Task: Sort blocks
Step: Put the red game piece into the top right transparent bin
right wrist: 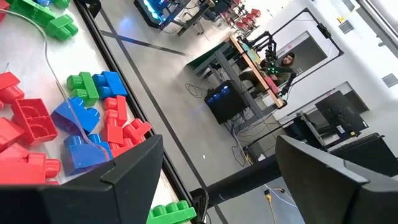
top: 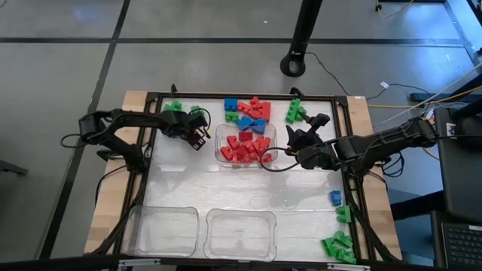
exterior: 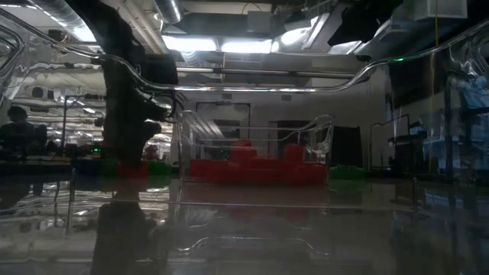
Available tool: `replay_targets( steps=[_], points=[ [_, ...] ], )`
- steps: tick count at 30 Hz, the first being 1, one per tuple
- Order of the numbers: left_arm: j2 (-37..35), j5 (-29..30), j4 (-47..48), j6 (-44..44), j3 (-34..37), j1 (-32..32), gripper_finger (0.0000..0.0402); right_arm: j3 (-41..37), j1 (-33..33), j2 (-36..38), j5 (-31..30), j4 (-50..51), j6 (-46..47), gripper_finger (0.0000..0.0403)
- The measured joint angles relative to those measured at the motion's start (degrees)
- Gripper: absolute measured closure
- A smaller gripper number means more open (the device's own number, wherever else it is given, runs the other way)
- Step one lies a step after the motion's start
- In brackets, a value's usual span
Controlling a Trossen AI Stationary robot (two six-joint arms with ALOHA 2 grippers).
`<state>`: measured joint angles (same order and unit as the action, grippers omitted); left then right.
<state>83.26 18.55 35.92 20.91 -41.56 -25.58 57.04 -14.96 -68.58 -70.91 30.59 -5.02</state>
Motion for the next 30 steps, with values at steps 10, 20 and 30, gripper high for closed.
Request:
replay_targets(
  steps=[10,20,30],
  points=[
    [0.1,-2.2,-2.9,-2.0,0.0,0.0,0.0178,0.0,0.0,0.0,0.0,0.0,0.0,0.0091],
    [0.2,-2.9,-3.7,-5.1,0.0,0.0,0.0275,0.0,0.0,0.0,0.0,0.7,0.0,0.0091],
    [-2.1,-2.5,-1.5,-7.0,-1.1,0.5,0.0278,0.0,0.0,0.0,0.0,0.9,0.0,0.0091]
  ],
)
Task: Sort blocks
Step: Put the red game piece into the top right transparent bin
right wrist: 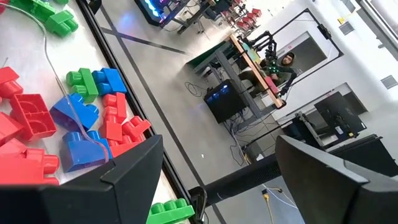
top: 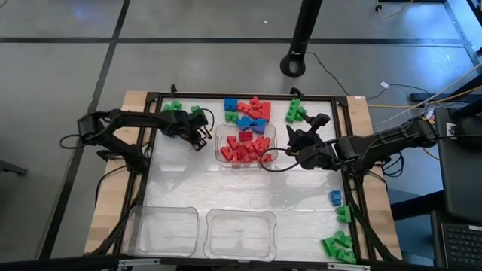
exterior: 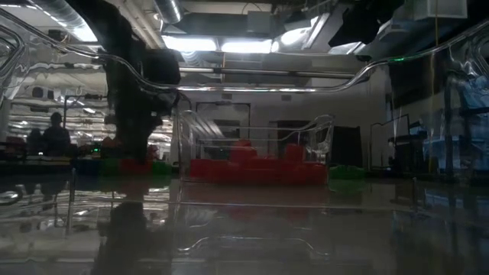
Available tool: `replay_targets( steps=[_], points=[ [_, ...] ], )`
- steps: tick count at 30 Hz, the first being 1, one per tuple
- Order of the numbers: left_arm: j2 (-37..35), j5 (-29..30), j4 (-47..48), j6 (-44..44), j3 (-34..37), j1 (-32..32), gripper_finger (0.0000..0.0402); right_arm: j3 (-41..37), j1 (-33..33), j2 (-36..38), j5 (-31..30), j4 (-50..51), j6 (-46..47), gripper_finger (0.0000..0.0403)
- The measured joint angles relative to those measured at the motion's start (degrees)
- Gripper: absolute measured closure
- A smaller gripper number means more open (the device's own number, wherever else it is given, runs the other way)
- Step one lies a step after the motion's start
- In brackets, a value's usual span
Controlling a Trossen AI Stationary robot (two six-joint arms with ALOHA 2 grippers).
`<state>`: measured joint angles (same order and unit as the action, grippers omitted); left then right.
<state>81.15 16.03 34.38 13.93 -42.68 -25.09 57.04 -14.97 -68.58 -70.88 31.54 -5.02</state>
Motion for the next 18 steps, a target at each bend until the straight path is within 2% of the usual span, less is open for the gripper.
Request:
replay_targets(
  steps=[4,10,14,18],
  points=[
    [-5.2,1.3,3.0,0.2,-2.1,1.7,0.0275,0.0,0.0,0.0,0.1,0.1,0.0,0.0091],
    [-15.3,1.3,0.9,0.3,-5.4,5.7,0.0273,0.0,0.0,0.0,1.1,0.0,0.0,0.0091],
    [-20.3,-0.7,-7.8,-1.4,-5.6,9.1,0.0268,0.0,0.0,0.0,1.1,-0.1,0.1,0.0091],
    [-20.2,-3.6,-17.0,-3.3,-5.6,12.2,0.0268,0.0,0.0,0.0,1.1,-0.1,0.1,0.0091]
  ],
)
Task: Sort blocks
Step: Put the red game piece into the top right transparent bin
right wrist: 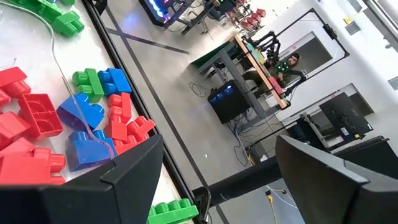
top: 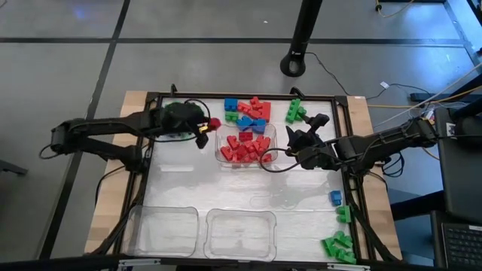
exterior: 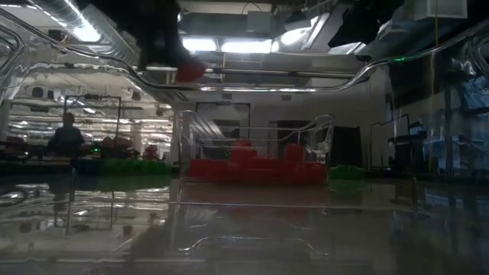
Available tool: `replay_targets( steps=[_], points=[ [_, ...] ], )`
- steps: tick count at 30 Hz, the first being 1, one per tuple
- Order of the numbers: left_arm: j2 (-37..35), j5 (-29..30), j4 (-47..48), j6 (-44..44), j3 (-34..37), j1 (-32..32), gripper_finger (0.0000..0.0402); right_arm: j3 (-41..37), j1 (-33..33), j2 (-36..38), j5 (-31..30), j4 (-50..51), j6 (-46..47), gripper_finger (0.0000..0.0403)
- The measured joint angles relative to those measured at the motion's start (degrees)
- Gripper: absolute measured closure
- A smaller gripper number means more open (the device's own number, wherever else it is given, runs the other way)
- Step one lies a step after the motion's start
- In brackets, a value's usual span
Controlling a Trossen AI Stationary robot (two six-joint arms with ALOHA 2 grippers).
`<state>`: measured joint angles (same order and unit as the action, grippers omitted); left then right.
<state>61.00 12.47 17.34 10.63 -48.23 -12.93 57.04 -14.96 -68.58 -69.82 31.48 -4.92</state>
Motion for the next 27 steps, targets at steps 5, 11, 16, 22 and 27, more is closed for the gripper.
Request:
replay_targets(
  steps=[5,11,16,22,27],
  points=[
    [5.4,-0.4,-8.6,-2.3,0.0,2.1,0.0260,0.0,0.0,0.0,0.0,0.0,0.0,0.0091],
    [13.4,-0.4,-15.5,-3.4,0.1,2.3,0.0230,0.0,0.0,0.0,0.0,0.1,0.0,0.0091],
    [15.9,-0.4,-15.2,-3.8,-0.5,1.4,0.0192,0.0,0.0,0.0,0.0,0.1,-0.1,0.0091],
    [13.5,-0.3,-8.2,-4.2,-2.3,0.0,0.0163,0.0,0.0,0.0,0.3,0.0,0.0,0.0091],
    [8.8,-0.3,-6.5,-9.8,-0.6,-1.0,0.0161,0.0,0.0,0.0,2.7,0.0,0.1,0.0091]
  ],
)
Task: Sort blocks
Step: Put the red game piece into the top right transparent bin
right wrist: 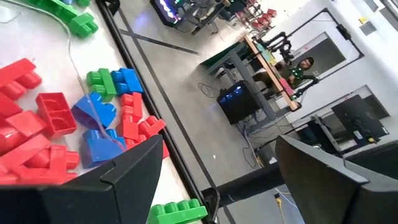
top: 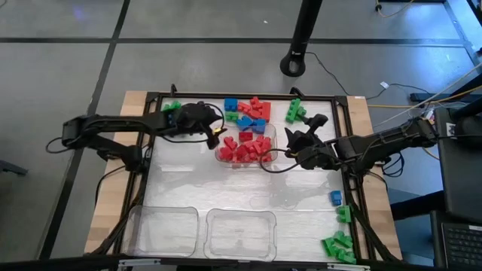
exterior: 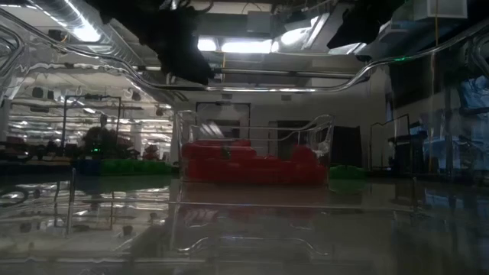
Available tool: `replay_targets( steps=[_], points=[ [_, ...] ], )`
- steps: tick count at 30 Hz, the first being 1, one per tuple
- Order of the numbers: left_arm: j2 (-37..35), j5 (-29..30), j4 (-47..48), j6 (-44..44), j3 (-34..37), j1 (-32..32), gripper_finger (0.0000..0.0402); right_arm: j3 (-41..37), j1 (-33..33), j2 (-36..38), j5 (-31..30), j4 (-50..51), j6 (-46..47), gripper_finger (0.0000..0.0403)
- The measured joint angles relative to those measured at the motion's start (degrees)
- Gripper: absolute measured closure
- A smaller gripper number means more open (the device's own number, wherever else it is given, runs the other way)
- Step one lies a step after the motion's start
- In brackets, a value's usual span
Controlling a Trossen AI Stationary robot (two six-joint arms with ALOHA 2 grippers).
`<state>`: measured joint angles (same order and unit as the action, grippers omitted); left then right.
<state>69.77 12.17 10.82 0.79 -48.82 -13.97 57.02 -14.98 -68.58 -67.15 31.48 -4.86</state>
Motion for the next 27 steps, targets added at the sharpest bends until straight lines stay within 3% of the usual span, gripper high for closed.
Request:
replay_targets(
  steps=[4,8,13,22,27],
  points=[
    [-3.2,-0.3,-9.2,-5.1,4.7,-2.2,0.0161,0.0,2.3,-0.5,1.1,-0.4,-1.5,0.0091],
    [-5.3,-4.8,-20.6,-8.7,9.0,-4.3,0.0160,0.0,9.1,-0.7,7.5,-1.1,-7.5,0.0091],
    [-5.8,-6.2,-31.0,-13.8,11.5,-4.1,0.0160,0.0,23.4,-0.7,21.9,-4.3,-17.5,0.0091],
    [-5.4,-6.1,-34.1,-18.5,11.5,-5.6,0.0160,0.0,48.1,-3.7,55.2,-12.3,-27.7,0.0091],
    [-5.1,-6.0,-33.4,-17.9,11.5,-7.4,0.0160,0.0,52.5,-10.9,62.6,-17.6,-27.5,0.0091]
  ],
)
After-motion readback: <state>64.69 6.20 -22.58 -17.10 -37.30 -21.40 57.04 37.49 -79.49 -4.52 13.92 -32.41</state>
